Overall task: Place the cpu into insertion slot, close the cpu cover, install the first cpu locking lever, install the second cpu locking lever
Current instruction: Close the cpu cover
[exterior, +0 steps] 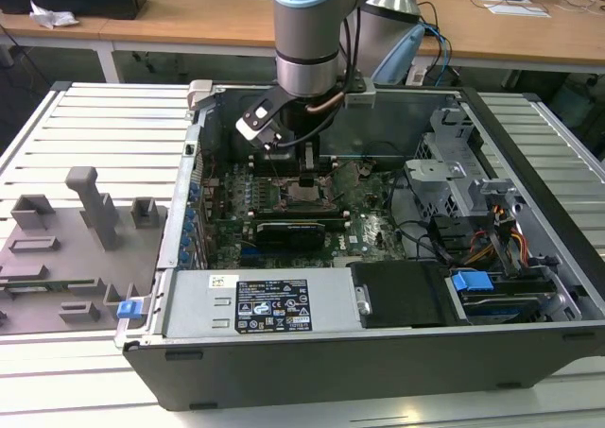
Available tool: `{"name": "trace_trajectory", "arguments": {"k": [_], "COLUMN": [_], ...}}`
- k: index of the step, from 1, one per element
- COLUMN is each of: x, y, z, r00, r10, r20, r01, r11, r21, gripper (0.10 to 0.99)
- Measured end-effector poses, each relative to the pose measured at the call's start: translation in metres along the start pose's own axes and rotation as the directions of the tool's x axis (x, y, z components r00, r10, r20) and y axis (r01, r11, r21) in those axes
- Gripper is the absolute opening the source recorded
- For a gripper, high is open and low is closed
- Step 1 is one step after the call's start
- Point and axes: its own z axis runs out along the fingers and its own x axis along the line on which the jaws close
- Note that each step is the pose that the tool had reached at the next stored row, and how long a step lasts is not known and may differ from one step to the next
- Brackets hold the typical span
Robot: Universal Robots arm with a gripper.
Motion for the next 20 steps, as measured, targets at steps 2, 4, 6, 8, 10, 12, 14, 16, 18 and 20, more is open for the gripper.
{"name": "trace_trajectory", "arguments": {"k": [2,4,6,8,10,12,14,16,18,20], "x": [0.0000,0.0000,0.0000,0.0000,0.0000,0.0000,0.0001,0.0001,0.0001,0.0001], "y": [0.0000,0.0001,0.0001,0.0002,0.0002,0.0002,0.0004,0.0005,0.0006,0.0007], "z": [-0.0004,-0.0009,-0.0014,-0.0022,-0.0025,-0.0034,-0.0048,-0.0075,-0.0086,-0.0099], "r00": [1.0000,1.0000,1.0000,1.0000,1.0000,1.0000,1.0000,1.0000,1.0000,1.0000], "r10": [0.000,0.000,0.001,0.001,0.001,0.001,0.001,0.002,0.001,0.001], "r20": [-0.0001,0.0000,0.0000,0.0000,0.0000,0.0001,0.0001,0.0001,0.0001,0.0001], "r01": [0.000,0.000,-0.001,-0.001,-0.001,-0.001,-0.001,-0.002,-0.001,-0.001], "r11": [1.0000,1.0000,1.0000,1.0000,1.0000,1.0000,1.0000,1.0000,1.0000,1.0000], "r21": [0.000,0.000,0.000,0.000,0.000,0.000,0.000,0.000,0.001,0.001], "gripper": [0.106,0.106,0.106,0.106,0.106,0.106,0.106,0.106,0.106,0.106]}}
